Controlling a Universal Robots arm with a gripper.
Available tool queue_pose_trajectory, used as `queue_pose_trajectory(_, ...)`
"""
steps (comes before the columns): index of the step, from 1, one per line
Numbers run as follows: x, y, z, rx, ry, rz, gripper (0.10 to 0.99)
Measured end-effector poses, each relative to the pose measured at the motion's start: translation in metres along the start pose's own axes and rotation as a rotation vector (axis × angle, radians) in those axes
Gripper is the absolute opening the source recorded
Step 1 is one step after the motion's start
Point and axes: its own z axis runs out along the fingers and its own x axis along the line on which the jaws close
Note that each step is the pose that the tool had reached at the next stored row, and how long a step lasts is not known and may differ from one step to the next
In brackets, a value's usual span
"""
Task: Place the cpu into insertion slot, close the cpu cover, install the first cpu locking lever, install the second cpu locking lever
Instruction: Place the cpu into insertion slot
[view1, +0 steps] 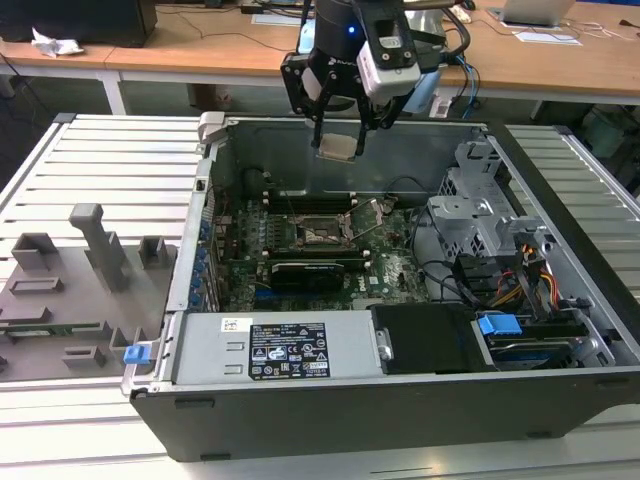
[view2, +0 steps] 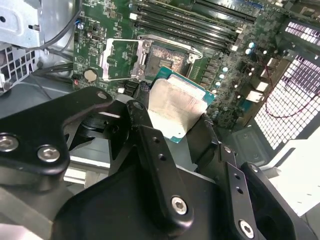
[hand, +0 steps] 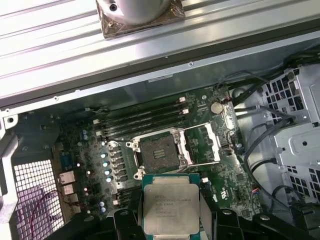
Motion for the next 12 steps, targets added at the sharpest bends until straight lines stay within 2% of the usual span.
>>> queue_pose_trajectory(12,0.0000,0.0000,0.0005,-0.002,-0.0072,0.080,0.541)
